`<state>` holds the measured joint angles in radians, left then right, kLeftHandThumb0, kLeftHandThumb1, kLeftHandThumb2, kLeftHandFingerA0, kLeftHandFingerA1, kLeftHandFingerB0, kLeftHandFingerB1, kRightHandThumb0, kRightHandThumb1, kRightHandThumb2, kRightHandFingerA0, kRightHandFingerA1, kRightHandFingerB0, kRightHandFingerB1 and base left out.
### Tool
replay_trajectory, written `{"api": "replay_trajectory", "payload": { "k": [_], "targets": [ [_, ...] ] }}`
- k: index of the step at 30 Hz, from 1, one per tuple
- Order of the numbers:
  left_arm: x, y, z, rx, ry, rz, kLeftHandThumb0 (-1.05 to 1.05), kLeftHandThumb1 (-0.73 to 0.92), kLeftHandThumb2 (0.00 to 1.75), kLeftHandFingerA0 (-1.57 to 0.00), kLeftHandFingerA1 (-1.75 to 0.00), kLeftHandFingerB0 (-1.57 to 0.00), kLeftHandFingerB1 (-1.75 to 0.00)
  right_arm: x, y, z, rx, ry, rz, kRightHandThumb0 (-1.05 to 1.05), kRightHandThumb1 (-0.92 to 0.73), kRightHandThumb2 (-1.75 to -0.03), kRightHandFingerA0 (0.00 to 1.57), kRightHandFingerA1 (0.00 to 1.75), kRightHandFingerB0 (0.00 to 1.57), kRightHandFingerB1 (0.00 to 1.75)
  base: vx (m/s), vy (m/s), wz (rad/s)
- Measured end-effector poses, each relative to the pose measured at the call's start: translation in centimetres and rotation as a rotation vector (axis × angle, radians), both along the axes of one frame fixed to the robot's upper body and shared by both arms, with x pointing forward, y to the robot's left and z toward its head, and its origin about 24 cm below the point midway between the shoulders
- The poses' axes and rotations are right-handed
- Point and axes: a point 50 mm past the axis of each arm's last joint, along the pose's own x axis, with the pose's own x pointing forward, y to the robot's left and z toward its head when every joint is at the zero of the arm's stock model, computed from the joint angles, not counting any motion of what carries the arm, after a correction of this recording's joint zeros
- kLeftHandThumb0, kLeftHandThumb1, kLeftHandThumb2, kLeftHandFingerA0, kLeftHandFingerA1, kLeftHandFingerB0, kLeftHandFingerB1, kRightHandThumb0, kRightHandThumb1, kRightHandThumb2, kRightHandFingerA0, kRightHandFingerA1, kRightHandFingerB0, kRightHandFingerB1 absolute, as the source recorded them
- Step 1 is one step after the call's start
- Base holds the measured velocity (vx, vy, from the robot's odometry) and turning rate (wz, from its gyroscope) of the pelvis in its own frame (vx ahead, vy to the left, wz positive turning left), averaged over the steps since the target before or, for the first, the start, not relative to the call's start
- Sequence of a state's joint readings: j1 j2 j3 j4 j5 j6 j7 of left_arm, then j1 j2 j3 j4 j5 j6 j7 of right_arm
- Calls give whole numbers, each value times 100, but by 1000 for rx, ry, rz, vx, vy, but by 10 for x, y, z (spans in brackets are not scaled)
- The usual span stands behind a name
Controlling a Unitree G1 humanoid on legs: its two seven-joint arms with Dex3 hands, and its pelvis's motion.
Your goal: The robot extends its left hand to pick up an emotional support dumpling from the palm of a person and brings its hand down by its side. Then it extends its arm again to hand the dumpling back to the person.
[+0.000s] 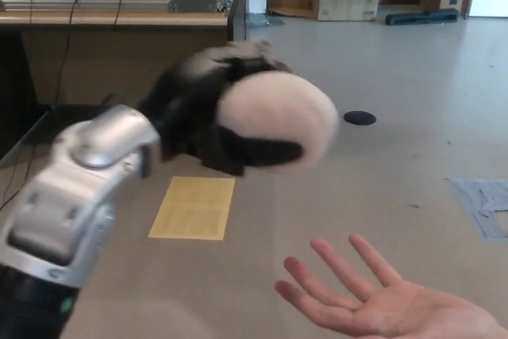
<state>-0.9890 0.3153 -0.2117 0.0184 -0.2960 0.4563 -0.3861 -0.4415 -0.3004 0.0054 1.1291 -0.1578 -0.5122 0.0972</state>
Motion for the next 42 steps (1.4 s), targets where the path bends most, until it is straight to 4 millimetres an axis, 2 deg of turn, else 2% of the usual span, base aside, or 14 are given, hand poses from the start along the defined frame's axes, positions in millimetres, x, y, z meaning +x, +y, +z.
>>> {"api": "replay_trajectory", "payload": {
  "k": [7,14,15,16,17,20,23,27,28,29,30,31,35,42],
  "targets": [
    [-26,-48,-10,229,-155,-153,-21,59,53,-70,-175,-57,-170,1,2,1,-11,2,14,-76,-78,-64,48,36,40,33,0,0,0],
    [-46,-64,-29,328,-211,-261,-18,59,55,-70,-175,-53,-174,4,1,4,-20,-7,16,-79,-75,-62,35,34,27,29,0,0,0],
    [-47,-65,-30,335,-215,-267,-20,60,55,-72,-175,-54,-174,4,1,4,-19,-7,16,-79,-64,-99,29,48,30,46,0,0,0],
    [-50,-67,-32,350,-224,-282,-20,60,55,-72,-175,-54,-174,4,0,4,-15,-10,15,-79,-64,-99,29,48,30,46,0,0,0],
    [-50,-67,-32,352,-225,-283,-20,62,56,-71,-175,-53,-174,4,0,4,-14,-10,14,-69,-80,-65,35,34,33,32,0,0,0],
    [-58,-77,-37,384,-243,-321,-20,62,56,-71,-175,-53,-174,3,-2,5,27,-18,-3,-66,-80,-65,38,34,37,32,0,0,0],
    [-61,-82,-41,401,-249,-340,-27,62,53,-70,-174,-57,-162,2,-2,3,47,-13,-7,-39,-62,-58,71,49,60,42,0,0,0],
    [-65,-86,-51,438,-250,-346,-27,62,53,-70,-174,-57,-162,1,-2,3,99,-12,-8,-39,-62,-58,71,49,60,42,0,0,0],
    [-65,-87,-53,446,-251,-344,-71,64,59,-50,-68,-48,-48,1,-2,3,122,-14,-8,-50,-64,-60,71,46,59,39,0,0,0],
    [-65,-87,-53,450,-252,-344,-100,65,101,0,0,-6,-5,1,-2,3,127,-15,-3,-56,-53,-85,54,56,45,51,0,0,0],
    [-66,-87,-54,454,-252,-344,-100,65,101,0,0,-6,-5,1,-1,3,127,-17,3,-56,-53,-85,54,56,45,51,0,0,0],
    [-66,-86,-54,463,-252,-343,-99,63,101,0,0,0,0,1,0,4,110,-23,23,-49,-64,-60,56,45,45,38,0,0,0],
    [-64,-79,-53,537,-253,-343,-98,61,97,0,0,0,0,0,1,5,73,-37,60,-59,-64,-59,45,37,30,31,0,0,0],
    [-61,-73,-45,538,-256,-340,-100,62,99,0,0,0,0,1,1,6,75,-44,59,-59,-69,-61,55,41,38,33,0,0,0]
  ]
}}
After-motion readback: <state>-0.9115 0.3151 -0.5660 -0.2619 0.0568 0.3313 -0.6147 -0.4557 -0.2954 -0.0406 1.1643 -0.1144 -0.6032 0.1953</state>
